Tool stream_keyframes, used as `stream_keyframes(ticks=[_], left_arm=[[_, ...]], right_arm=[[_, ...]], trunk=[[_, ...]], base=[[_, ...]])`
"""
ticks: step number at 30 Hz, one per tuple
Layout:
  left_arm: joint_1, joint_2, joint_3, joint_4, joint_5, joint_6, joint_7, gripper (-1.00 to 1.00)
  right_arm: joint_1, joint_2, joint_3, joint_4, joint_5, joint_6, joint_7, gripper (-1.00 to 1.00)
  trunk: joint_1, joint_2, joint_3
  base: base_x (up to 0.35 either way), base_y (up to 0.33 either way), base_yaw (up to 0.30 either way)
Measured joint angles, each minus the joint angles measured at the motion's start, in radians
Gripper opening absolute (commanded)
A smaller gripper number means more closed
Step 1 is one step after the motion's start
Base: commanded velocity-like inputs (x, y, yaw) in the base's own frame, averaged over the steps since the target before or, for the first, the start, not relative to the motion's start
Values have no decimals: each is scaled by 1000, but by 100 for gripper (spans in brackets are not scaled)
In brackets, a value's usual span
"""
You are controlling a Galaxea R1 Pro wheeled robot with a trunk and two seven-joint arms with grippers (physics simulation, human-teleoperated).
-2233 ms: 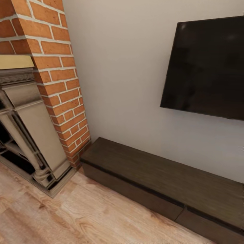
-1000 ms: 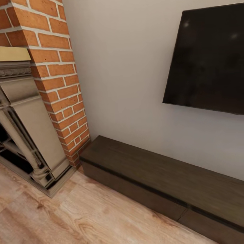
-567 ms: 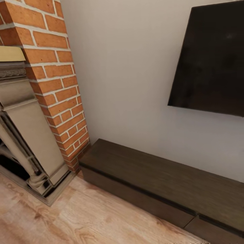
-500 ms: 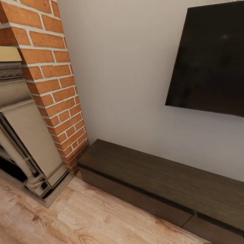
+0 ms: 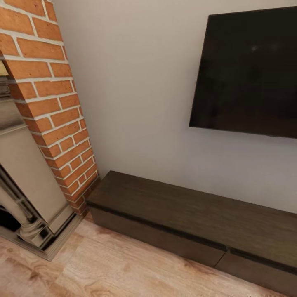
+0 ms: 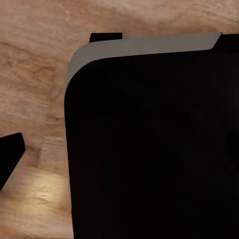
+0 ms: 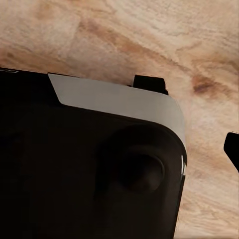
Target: Place each of the two pumpkins and all three candles from the living room inside a cabinet in the living room (use any cabinet), then make sure every cabinet is closed, and position the cauldron so it is next to a table in the living room.
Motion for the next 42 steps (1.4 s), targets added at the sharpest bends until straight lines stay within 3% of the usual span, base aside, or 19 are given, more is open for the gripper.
stream_keyframes(ticks=[9, 22, 34, 42], left_arm=[[0, 0, 0, 0, 0, 0, 0, 100], [0, 0, -1, 1, -1, 0, 3, 100], [0, 0, -2, 2, -2, 0, 3, 100], [0, 0, -2, 2, -2, 0, 4, 100]], right_arm=[[0, -2, 2, 0, 2, -1, 0, 100], [0, -3, 0, -2, -2, -1, 1, 100], [0, 2, -5, -1, -11, -1, 10, 100], [0, 3, -5, 0, -11, 0, 18, 100]], trunk=[[0, 0, 0], [0, 0, 0], [0, 0, 11], [0, 0, 20]], base=[[14, 264, -1], [251, 230, -9], [271, 186, -225], [32, 20, -216]])
